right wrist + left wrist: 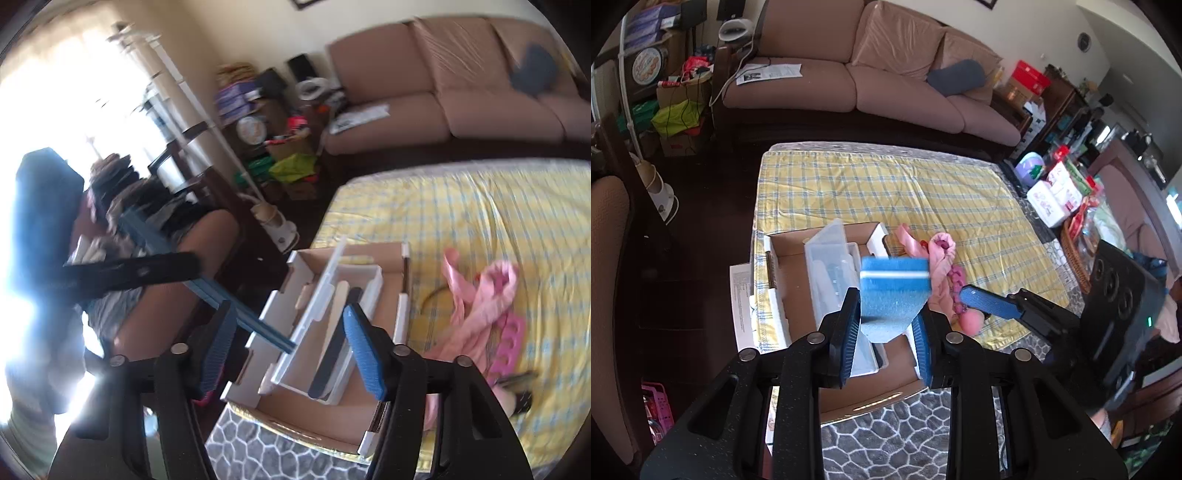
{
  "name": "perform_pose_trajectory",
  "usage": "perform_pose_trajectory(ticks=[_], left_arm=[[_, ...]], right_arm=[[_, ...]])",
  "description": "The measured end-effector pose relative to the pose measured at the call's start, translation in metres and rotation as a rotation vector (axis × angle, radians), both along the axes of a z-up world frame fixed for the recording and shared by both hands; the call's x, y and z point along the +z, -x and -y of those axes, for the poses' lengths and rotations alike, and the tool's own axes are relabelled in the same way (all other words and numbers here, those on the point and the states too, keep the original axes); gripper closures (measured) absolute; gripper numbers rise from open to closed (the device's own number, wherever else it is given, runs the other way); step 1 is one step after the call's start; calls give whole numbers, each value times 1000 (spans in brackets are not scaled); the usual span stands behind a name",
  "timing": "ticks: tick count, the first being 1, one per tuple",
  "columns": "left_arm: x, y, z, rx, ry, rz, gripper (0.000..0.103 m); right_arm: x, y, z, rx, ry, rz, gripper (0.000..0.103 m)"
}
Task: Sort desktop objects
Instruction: 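Carry the black file and blue sponge file into the clear case with both grippers, then push the blue file down into the clear case with the right gripper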
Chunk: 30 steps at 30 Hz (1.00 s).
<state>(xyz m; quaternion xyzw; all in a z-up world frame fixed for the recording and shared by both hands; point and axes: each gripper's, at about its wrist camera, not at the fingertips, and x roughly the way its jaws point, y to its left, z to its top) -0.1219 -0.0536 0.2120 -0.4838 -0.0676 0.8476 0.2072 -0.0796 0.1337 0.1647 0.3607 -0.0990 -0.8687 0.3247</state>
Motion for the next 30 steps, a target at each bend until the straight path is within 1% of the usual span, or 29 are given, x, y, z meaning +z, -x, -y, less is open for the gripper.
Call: perform_pose_trajectory(ticks=[3,6,7,9,10,11,12,13,14,15,17,19,22,25,27,30], left_arm=[[7,-2,-10,-21,7,-8,79],[11,-4,-20,-37,20,-15,79],[10,-2,-24,-41,33,-11,79],[5,2,-29,-41,43,2,79],[1,5,-30,-41,38,10,79],[-3,7,-30,-37,39,17,79],[-5,8,-29,-27,44,11,79],[-7,10,-28,-26,37,19,80],[-9,10,-27,-28,25,28,80],[-13,11,-26,-31,18,40,80],[-16,12,-24,-31,21,38,80],[-18,14,-22,-25,12,40,80],[-17,19,-20,-14,0,34,79],[-14,22,-16,8,-28,24,72],[-12,22,-11,23,-44,14,64],[-16,21,-3,38,-45,14,61]], right_arm=[[9,-15,26,79,-135,-86,34],[9,-28,46,128,-217,-155,34],[8,-28,49,135,-234,-158,34],[-2,-21,52,119,-266,-117,36],[-7,-16,51,115,-262,-91,38],[-14,-10,49,105,-252,-69,44],[-20,-5,47,98,-246,-47,61],[-26,0,44,96,-232,-20,65],[-33,4,41,103,-190,10,71],[-37,8,37,96,-161,27,81],[-44,13,30,94,-95,47,84],[-48,16,24,98,-35,68,84],[-51,24,19,86,0,86,84],[-51,31,23,58,-14,105,84],[-52,39,24,22,-45,122,84],[-64,58,22,-14,-51,183,84]])
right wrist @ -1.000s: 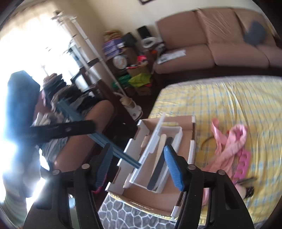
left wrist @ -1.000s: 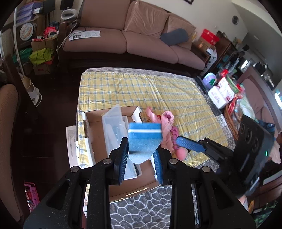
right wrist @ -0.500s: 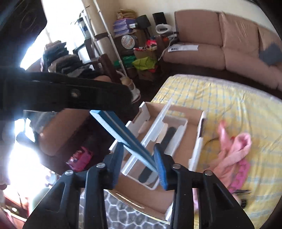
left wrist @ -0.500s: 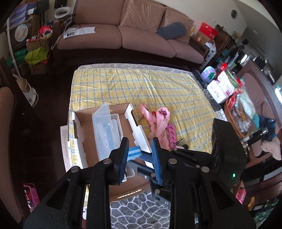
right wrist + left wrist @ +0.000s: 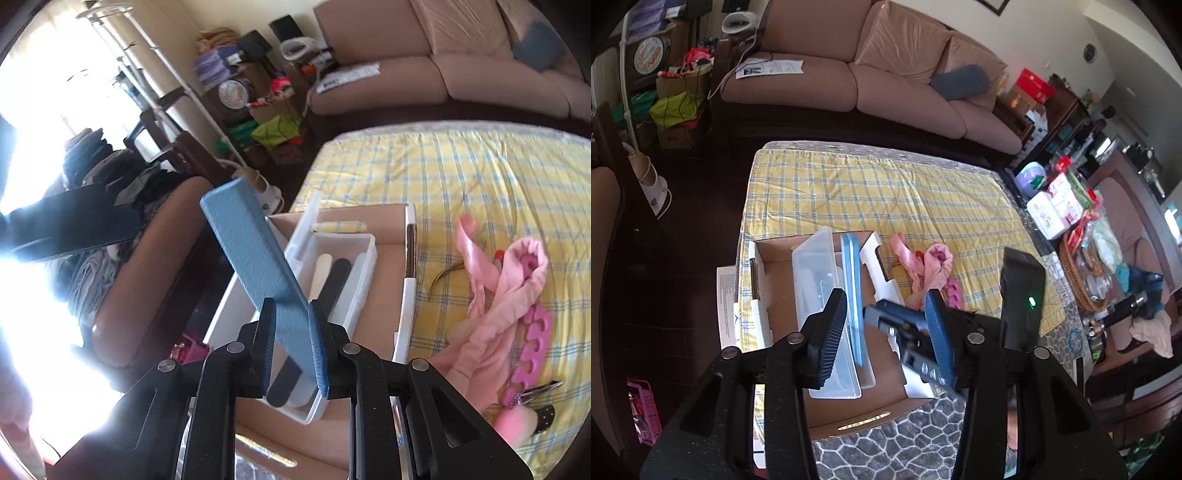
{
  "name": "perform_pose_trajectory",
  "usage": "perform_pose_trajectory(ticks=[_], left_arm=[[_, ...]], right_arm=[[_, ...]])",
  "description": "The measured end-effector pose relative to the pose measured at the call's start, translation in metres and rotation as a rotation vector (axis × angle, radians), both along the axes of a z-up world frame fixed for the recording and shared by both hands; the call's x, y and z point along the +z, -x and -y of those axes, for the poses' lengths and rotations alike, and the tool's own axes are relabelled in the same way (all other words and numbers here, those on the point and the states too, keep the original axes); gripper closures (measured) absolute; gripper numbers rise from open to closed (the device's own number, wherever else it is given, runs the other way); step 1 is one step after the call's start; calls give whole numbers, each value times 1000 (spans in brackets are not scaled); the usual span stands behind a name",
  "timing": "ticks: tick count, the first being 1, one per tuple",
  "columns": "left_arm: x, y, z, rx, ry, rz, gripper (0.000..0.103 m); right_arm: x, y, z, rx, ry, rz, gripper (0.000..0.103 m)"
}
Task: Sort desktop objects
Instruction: 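Push the blue file down into the clear case with the right gripper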
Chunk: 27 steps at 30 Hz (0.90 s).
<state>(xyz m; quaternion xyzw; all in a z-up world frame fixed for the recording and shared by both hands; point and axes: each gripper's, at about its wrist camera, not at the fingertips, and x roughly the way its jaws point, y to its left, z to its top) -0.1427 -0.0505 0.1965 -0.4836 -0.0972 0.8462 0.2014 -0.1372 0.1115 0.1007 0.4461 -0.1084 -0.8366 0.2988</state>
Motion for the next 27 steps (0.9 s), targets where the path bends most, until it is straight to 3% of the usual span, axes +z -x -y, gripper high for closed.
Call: perform_pose_trajectory(ticks=[3,7,9,10,17,27], left_arm=[[-12,-1,10,20,-18,25,53],[-31,0,26,53,-39,62,50],[-37,0,29,59,-35,69,47],[-39,0,30,61,-36,72,46],[-47,0,30,67,-66,94,43],[-48,0,31,78,-89,94,41]], right_arm=[[-11,20,2,-28,-30,50,84],[-24,30,2,-57,-45,105,80],[-26,26,-4,-92,-50,108,52],[-26,24,-7,-106,-56,106,49],[-22,23,-13,-124,-65,68,49],[-29,50,19,-122,-141,60,50]])
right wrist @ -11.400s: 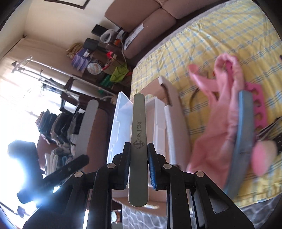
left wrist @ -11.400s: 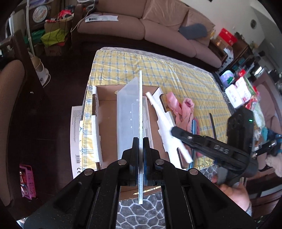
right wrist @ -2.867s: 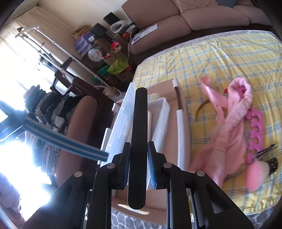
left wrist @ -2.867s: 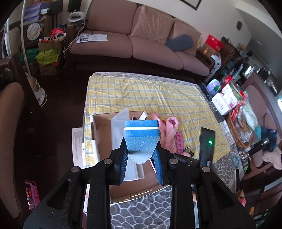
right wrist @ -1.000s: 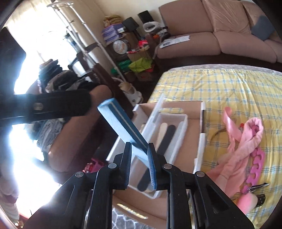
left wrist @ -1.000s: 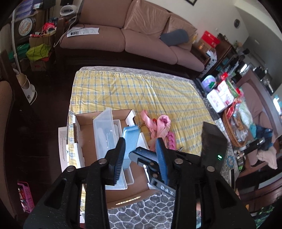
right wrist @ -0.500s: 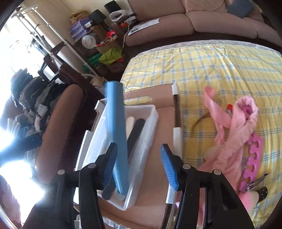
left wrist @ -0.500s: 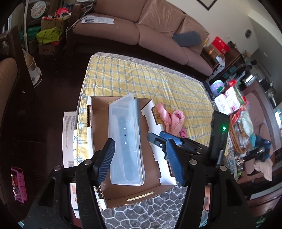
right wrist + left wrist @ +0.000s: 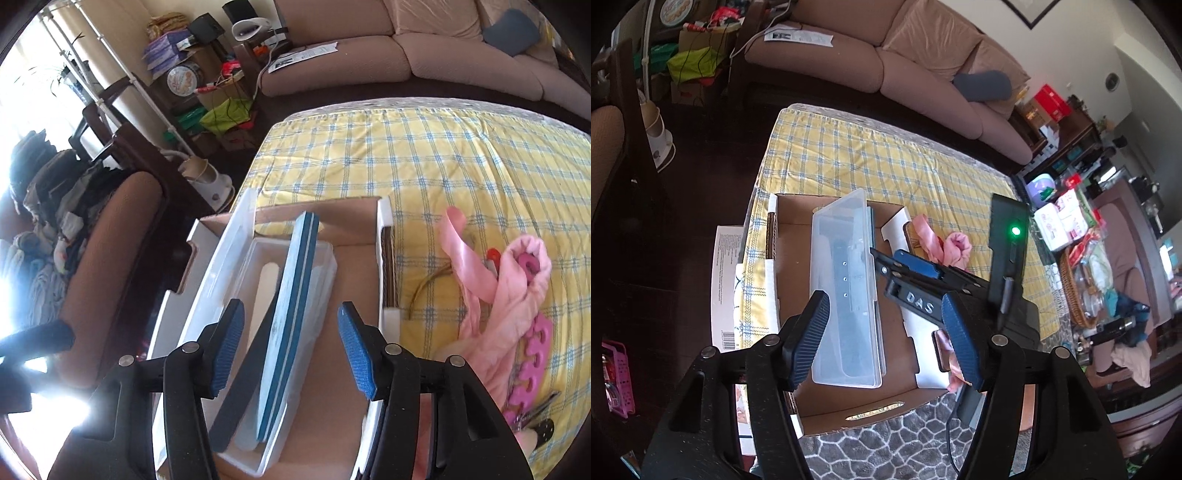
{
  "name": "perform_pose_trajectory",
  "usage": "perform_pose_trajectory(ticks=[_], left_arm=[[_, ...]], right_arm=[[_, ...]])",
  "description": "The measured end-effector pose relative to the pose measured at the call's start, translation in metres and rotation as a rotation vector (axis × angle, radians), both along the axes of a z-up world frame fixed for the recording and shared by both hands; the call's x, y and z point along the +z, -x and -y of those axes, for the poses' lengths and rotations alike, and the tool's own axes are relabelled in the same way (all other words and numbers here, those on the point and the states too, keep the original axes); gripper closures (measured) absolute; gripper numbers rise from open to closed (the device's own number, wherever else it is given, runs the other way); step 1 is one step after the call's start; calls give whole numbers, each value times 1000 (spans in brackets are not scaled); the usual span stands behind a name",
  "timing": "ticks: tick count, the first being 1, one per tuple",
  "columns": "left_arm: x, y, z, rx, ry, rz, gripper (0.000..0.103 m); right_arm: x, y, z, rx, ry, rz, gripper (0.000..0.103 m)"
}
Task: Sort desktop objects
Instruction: 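Push the blue file down into the clear case with the right gripper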
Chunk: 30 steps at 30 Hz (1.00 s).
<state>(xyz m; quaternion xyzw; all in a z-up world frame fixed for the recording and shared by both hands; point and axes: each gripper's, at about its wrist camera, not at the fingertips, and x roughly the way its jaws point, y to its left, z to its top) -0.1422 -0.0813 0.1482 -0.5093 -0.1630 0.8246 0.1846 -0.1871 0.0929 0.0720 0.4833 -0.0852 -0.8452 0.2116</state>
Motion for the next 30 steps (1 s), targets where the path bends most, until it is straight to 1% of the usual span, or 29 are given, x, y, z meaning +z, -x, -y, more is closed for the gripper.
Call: perform_pose_trajectory(ticks=[2,5,6,7,8,9,11,15,17,19,20,22,24,27,30], left_arm=[[-1,1,2,0,-4,2,37],[-5,3,2,-1,-9,9,33],[-6,4,3,-1,-13,11,31],[-8,3,3,1,-18,12,30],[-9,3,4,1,-23,14,30],[-11,3,4,2,-31,18,30],[-14,2,5,4,-48,29,30],[-17,-1,3,5,-56,38,30],[-16,-2,0,3,-51,36,30],[-15,-3,-1,4,-46,38,30],[-16,-2,-3,3,-40,42,30],[-17,-2,-4,4,-23,46,29],[-18,-4,-5,4,-16,47,28],[-20,-7,-5,4,-1,52,28],[-22,-9,-4,10,30,57,28]], right_arm=[[-5,9,2,-12,-2,18,56],[-13,15,2,-13,13,47,57],[-15,16,2,-11,16,54,66],[-17,15,2,-2,19,57,73],[-16,14,3,3,0,49,84],[-15,12,2,10,-5,39,89],[-14,10,1,29,8,36,90],[-13,7,5,65,32,83,91],[-14,3,2,61,82,135,92],[-16,-1,-4,35,131,186,92],[-18,-2,-7,18,139,207,91],[-21,-4,-6,12,95,217,97],[-16,-7,-3,23,61,189,90],[-6,-14,1,53,16,145,86],[-1,-19,2,69,-15,128,85]])
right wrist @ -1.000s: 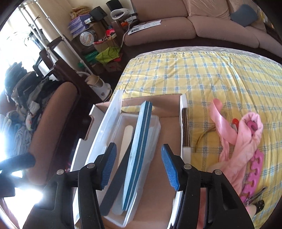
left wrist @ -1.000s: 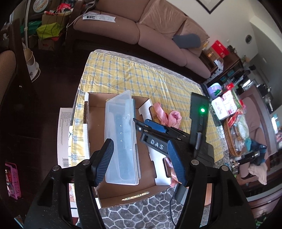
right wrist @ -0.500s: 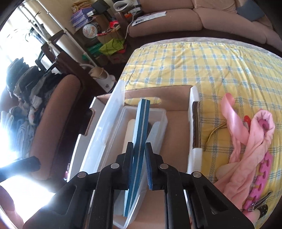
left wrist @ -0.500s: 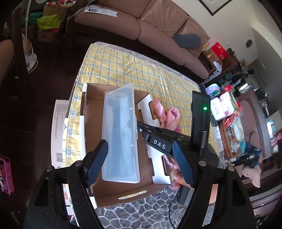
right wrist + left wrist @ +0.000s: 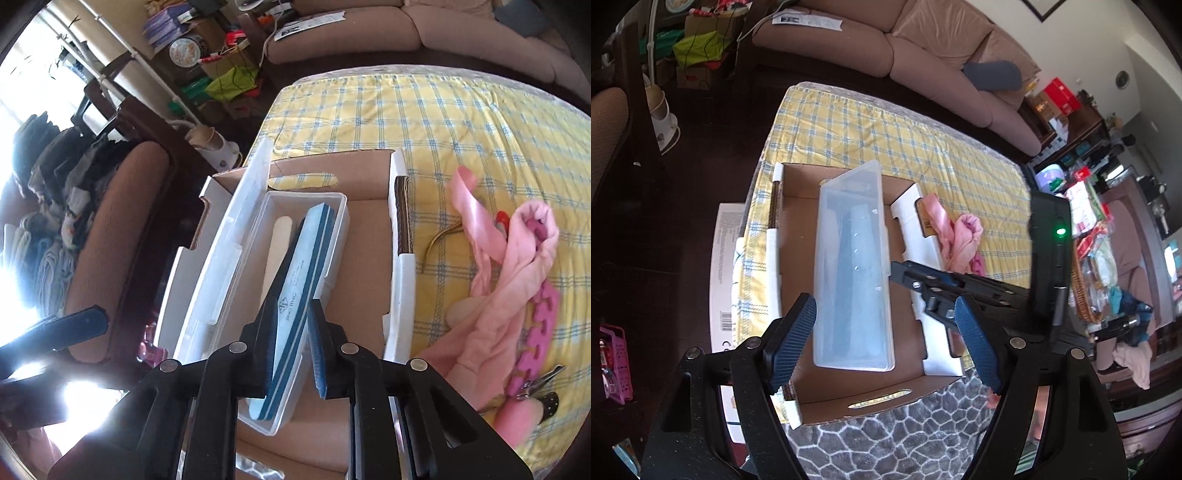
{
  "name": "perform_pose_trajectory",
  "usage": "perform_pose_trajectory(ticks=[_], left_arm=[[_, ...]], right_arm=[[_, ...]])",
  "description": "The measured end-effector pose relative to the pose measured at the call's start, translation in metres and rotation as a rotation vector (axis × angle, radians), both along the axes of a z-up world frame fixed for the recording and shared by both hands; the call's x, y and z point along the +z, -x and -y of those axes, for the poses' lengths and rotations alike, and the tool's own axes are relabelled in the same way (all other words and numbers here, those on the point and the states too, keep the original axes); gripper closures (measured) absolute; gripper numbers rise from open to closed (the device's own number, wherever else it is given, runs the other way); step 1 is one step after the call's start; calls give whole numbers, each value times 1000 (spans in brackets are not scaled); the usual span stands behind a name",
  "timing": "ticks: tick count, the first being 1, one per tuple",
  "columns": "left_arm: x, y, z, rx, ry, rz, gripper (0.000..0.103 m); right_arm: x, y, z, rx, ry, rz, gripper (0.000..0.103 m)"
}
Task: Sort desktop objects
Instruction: 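Push the blue file down into the clear case with the right gripper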
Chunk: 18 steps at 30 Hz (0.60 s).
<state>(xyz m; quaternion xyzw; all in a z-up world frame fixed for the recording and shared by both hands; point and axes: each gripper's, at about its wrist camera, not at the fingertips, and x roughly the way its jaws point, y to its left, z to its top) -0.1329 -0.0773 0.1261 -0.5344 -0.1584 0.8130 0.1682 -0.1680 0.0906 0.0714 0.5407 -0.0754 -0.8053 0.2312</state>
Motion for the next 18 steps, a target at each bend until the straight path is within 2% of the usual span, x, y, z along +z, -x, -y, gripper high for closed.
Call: perform_pose_trajectory(ticks=[4,12,18], left_arm=[[-2,-9,-2,-7,49,-6,28],[-9,-30,-6,-14,134,-16,28],[-14,-44,-5,-11,173,-14,28]], right_arm=[[4,-7,-7,-1,-9,-9,79],[15,-35,-23,1,-3,-29,56],[26,-57,-36,-3,-25,-48,49]])
